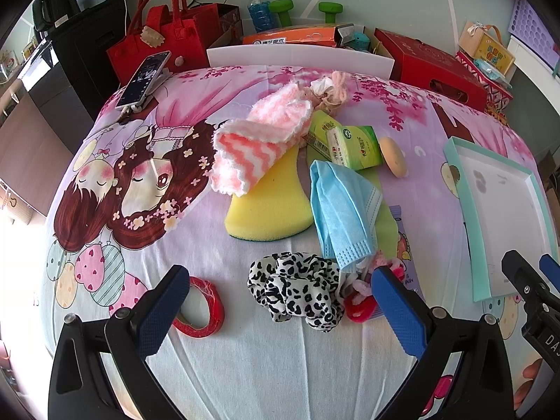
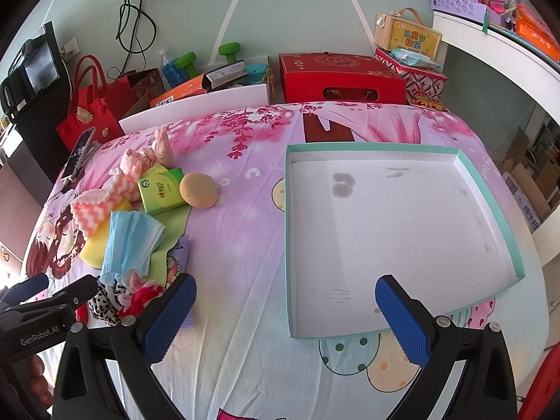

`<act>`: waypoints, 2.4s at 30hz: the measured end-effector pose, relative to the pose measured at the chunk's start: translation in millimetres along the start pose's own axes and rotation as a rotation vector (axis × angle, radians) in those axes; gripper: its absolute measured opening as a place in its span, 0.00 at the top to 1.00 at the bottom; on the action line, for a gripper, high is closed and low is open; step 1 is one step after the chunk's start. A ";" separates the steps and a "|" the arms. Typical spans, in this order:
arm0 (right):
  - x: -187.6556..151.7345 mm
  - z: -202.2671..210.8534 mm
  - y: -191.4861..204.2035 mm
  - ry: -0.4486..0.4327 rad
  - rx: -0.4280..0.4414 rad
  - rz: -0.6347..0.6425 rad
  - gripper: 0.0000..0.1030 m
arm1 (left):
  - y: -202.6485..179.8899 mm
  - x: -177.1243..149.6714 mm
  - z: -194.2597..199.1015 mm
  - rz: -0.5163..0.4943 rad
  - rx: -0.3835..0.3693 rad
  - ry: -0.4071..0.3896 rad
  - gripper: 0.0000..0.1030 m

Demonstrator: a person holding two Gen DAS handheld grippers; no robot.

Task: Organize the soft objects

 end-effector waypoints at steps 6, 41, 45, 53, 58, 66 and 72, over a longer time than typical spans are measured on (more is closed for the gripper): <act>-0.1 -0.1 0.2 0.000 0.000 0.000 0.00 | -0.1 0.1 0.0 0.000 0.000 0.000 0.00; 16.9 20.1 24.4 -0.077 0.057 0.021 0.00 | 58.2 10.7 16.1 0.113 0.017 -0.086 0.00; 22.1 15.5 45.3 -0.070 0.109 0.035 0.00 | 81.7 6.9 11.6 0.181 0.025 -0.087 0.00; 23.6 -3.1 80.9 -0.015 0.184 0.047 0.00 | 79.2 -13.9 -16.2 0.148 -0.022 -0.002 0.00; 18.2 -17.7 106.6 0.022 0.233 0.079 0.00 | 85.7 -26.8 -31.1 0.162 -0.042 0.056 0.00; 7.8 -41.4 122.7 0.092 0.251 0.090 0.02 | 95.9 -44.3 -47.9 0.195 -0.045 0.154 0.00; 6.9 -50.9 140.6 0.104 0.268 0.117 0.11 | 93.6 -51.3 -52.3 0.175 -0.074 0.182 0.02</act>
Point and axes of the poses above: each gripper's, at about its wrist camera, not at the fingertips, and z roughly against the way its jaws point, y to its left, x to its top, the point moved 6 cm from there along -z, roughly the way its jaws point, and after that the axes turned 2 degrees about -x, right-handed, at the moved point
